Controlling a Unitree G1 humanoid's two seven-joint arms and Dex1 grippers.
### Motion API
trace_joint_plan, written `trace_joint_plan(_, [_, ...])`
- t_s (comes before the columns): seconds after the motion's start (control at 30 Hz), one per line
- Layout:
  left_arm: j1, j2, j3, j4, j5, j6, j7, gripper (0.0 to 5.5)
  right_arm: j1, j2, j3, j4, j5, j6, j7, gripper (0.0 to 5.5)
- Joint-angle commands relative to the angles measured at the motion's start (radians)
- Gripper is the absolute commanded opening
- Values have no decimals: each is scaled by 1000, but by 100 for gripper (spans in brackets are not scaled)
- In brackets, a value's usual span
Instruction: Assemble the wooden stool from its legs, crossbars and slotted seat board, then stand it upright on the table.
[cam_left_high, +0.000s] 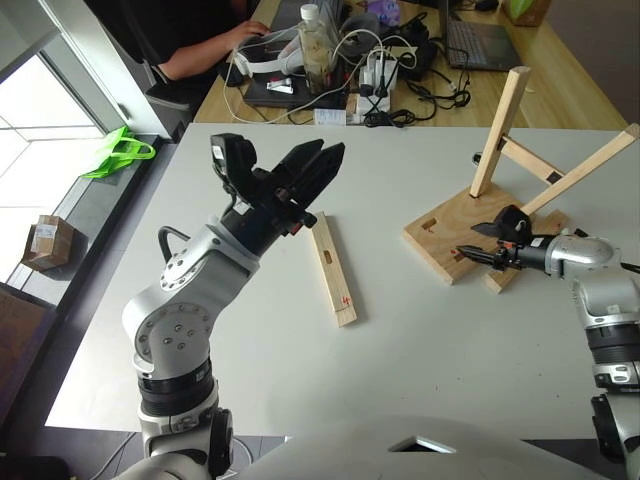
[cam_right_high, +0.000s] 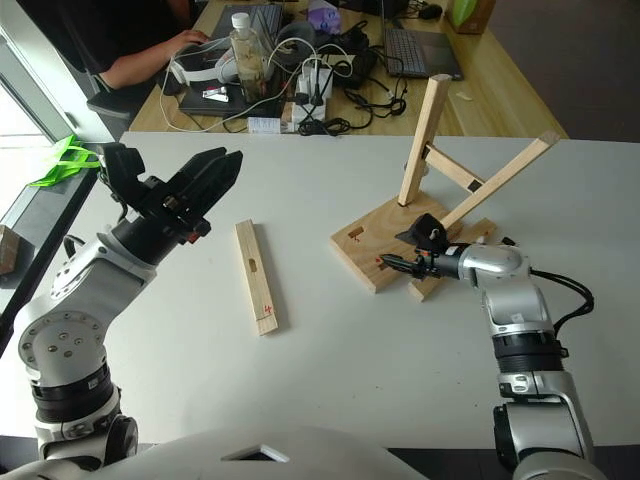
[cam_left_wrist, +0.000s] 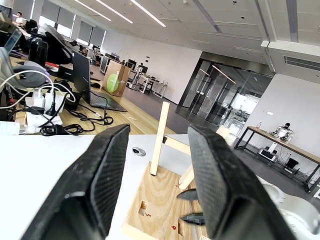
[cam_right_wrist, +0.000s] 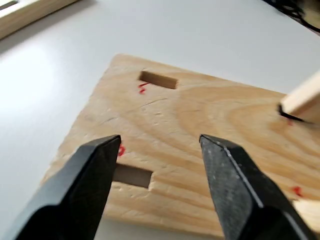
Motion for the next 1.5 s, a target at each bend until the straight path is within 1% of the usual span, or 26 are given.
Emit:
trace_joint_plan(0.03, [22, 18, 14, -25, -8, -4, 22, 214, 113, 237, -162, -340, 118, 424, -288, 294])
trace_joint_plan(0.1, [12, 18, 10, -16, -6, -4, 25, 214, 89, 389, -244, -418, 102, 548, -479, 294])
trace_joint_plan(0.17, [2, 20, 9, -8, -8, -1, 27, 214, 53, 497, -297, -453, 47, 561, -671, 294])
trace_joint_plan(0.23, [-7, 26, 12, -1, -15, 4, 27, 214, 14, 560, -304, -454, -3, 527, -814, 294])
trace_joint_plan(0.33, [-28, 34, 6, 19, -23, 11, 21, 214, -52, 645, -311, -418, -39, 449, -966, 294])
trace_joint_plan(0.4, [-42, 36, -1, 33, -26, 13, 18, 214, -98, 667, -308, -343, -64, 354, -1042, 294])
trace_joint_plan(0.5, [-52, 38, -10, 43, -28, 12, 17, 214, -166, 669, -318, -194, -100, 216, -1149, 294])
trace_joint_plan(0.6, [-58, 38, -16, 51, -26, 12, 15, 214, -208, 673, -322, -103, -124, 164, -1235, 294])
trace_joint_plan(0.7, [-62, 36, -21, 58, -23, 9, 14, 214, -212, 672, -292, -52, -165, 122, -1298, 294])
trace_joint_plan(0.8, [-64, 33, -27, 61, -20, 6, 13, 214, -224, 665, -295, 10, -178, 103, -1341, 294])
trace_joint_plan(0.93, [-73, 33, -33, 71, -15, 3, 10, 214, -297, 602, -310, 179, -165, 7, -1341, 294])
trace_joint_plan(1.0, [-79, 33, -36, 76, -13, 3, 7, 214, -336, 560, -306, 293, -155, -64, -1306, 294])
trace_joint_plan(1.1, [-88, 37, -45, 81, -6, 3, 2, 214, -385, 486, -259, 482, -139, -204, -1148, 294])
trace_joint_plan(1.2, [-99, 41, -50, 90, -2, 5, -8, 214, -411, 441, -248, 601, -104, -298, -1019, 294])
trace_joint_plan(1.33, [-103, 43, -51, 96, 4, 4, -16, 214, -428, 426, -223, 672, -57, -357, -869, 294])
trace_joint_plan(1.5, [-107, 42, -55, 103, 15, 3, -27, 214, -410, 456, -158, 658, -10, -338, -683, 294])
